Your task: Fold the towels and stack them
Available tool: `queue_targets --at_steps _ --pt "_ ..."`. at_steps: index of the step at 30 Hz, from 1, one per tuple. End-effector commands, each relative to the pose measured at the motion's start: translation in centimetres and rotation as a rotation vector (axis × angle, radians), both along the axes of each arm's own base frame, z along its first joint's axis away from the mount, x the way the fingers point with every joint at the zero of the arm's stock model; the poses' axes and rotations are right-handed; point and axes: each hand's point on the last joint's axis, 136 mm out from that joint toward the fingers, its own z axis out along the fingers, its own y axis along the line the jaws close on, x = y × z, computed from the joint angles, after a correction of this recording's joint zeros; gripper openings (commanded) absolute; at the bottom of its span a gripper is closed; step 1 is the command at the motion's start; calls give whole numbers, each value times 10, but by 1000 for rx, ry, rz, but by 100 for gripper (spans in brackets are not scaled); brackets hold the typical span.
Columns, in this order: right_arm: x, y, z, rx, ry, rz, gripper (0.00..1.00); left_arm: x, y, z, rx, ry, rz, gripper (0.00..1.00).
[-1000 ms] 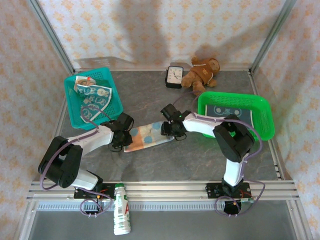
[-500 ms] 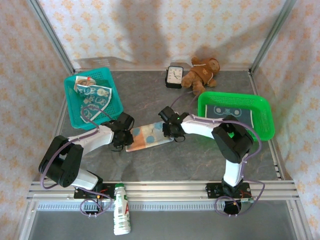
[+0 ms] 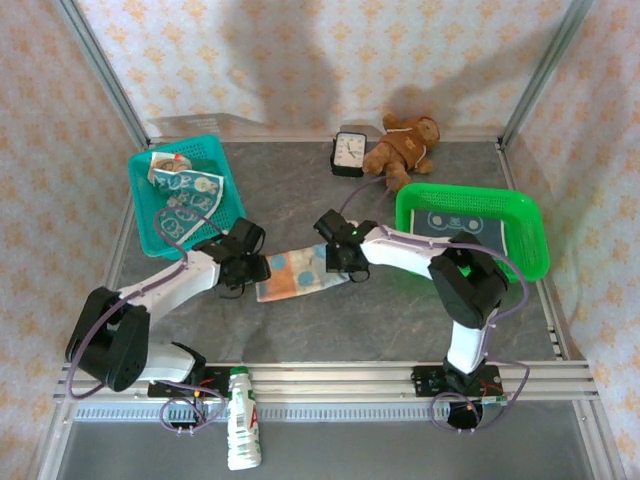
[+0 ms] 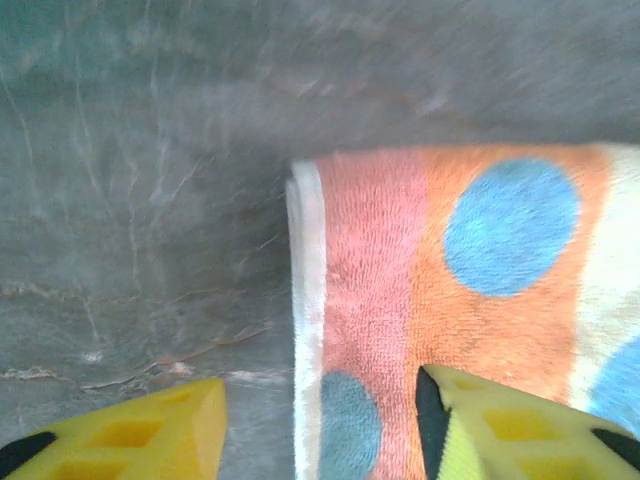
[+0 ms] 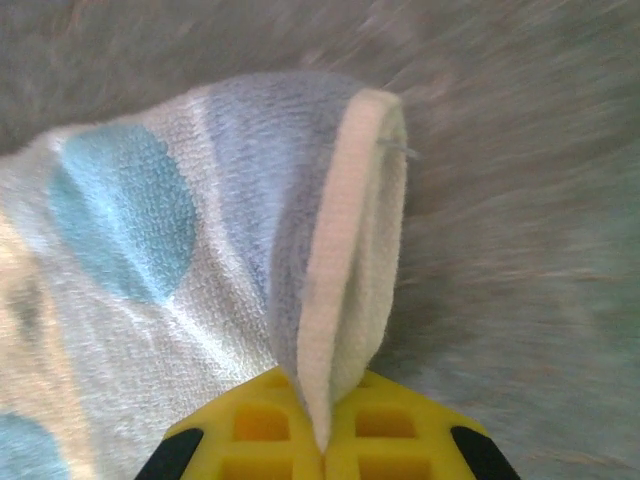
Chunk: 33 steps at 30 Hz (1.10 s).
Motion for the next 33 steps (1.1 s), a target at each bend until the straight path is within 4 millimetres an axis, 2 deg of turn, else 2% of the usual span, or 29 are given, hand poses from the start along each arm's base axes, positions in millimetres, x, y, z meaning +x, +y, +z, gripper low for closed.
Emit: queue_targets --at_steps 1,2,5,8,9,16,19,28,33 --pt "17 -39 56 -108 -98 -69 0 13 4 35 -9 -81 13 62" --pt "20 -46 63 -121 -106 -83 0 15 2 42 -21 -97 9 63" --pt "29 -68 89 -158 -134 -129 0 24 -5 62 -58 -153 -2 74" --pt "36 -93 114 -216 -158 -173 0 30 -9 76 -77 -186 -12 88" --pt "39 -100 121 -231 -166 -187 0 31 -10 79 -79 -194 -17 95" --pt "44 -150 165 -347 -218 -279 0 36 -13 86 -77 -206 -52 99" --pt "42 -172 178 -389 -225 -312 0 36 -13 87 -79 -207 -61 100" --pt "36 -236 192 -550 -228 -367 0 37 -8 103 -71 -250 -65 100" --pt "43 -263 178 -613 -218 -369 0 36 -11 105 -90 -255 -78 100"
